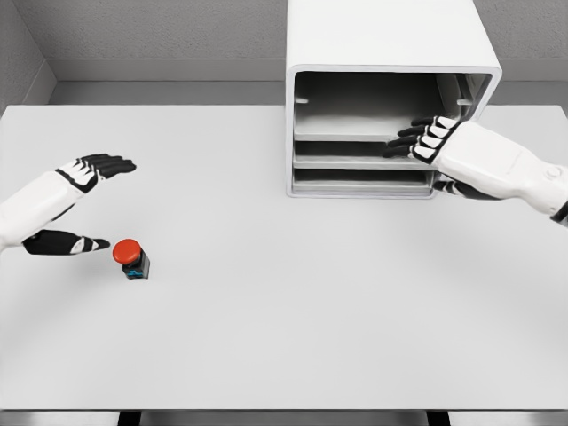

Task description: Slide open multi-storey tabletop storage cabinets and put open load switch and slide close multi-storey tabletop storage cabinets

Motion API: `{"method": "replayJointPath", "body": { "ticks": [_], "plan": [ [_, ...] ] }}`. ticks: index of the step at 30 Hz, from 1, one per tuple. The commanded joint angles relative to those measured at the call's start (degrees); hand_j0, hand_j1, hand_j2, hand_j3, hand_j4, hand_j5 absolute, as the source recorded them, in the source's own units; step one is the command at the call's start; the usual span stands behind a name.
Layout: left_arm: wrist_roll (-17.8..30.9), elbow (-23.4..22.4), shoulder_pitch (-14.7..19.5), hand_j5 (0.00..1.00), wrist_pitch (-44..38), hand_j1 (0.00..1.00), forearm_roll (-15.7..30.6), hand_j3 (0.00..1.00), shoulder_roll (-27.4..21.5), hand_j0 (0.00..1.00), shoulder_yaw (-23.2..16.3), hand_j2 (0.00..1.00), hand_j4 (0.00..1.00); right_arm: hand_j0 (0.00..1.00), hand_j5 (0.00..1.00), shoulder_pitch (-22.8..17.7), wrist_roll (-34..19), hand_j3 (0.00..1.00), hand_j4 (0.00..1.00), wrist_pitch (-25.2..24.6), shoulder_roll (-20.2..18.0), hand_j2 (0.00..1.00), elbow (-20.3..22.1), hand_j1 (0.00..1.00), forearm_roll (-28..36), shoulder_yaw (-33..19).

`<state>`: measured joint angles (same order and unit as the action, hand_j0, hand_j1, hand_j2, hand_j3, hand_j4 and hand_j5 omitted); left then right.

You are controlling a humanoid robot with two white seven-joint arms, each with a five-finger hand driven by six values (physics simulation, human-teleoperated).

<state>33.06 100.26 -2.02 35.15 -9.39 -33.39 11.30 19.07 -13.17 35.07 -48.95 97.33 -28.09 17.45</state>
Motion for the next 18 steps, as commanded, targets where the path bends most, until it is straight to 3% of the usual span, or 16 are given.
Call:
{"method": "replayJointPath", "body": {
  "ticks": [1,6,9,13,15,18],
  "plan": [
    [1.9,0.0,0.0,1.0,-0.2,1.0,6.0,1.0,-0.3,1.0,1.0,1.0,1.0,0.85,0.85,0.0,-0.1,0.85,0.85,-0.1,-0.1,0.85,-0.6,0.85,0.5,1.3],
    [1.9,-0.1,-0.4,1.0,-0.2,1.0,6.8,1.0,-0.5,1.0,2.6,1.0,1.0,0.85,0.85,5.4,0.2,0.85,0.85,-0.1,-4.0,0.85,0.0,0.85,4.5,10.3],
    [1.9,-0.1,-2.7,1.0,-0.2,1.0,6.5,1.0,-0.4,1.0,2.6,1.0,1.0,0.84,0.84,8.8,0.1,0.84,0.84,-0.1,-5.2,0.84,-0.4,0.84,7.0,14.4],
    [1.9,0.4,-4.7,1.0,-0.2,1.0,6.1,1.0,-0.6,1.0,2.6,1.0,1.0,0.8,0.8,11.9,0.0,0.8,0.8,-0.1,-5.5,0.8,-1.3,0.8,7.8,17.2],
    [1.9,0.4,-4.7,1.0,-0.2,1.0,5.8,1.0,-1.0,1.0,2.6,1.0,1.0,0.8,0.8,16.1,0.0,0.8,0.8,-0.1,-5.5,0.8,-3.5,0.8,10.3,23.1],
    [1.9,0.4,-5.4,1.0,-0.2,1.0,2.6,1.0,-1.0,1.0,2.2,1.0,1.0,0.81,0.81,16.3,-0.1,0.81,0.81,-0.1,-5.0,0.81,-5.0,0.81,11.1,23.6]
  ]
}}
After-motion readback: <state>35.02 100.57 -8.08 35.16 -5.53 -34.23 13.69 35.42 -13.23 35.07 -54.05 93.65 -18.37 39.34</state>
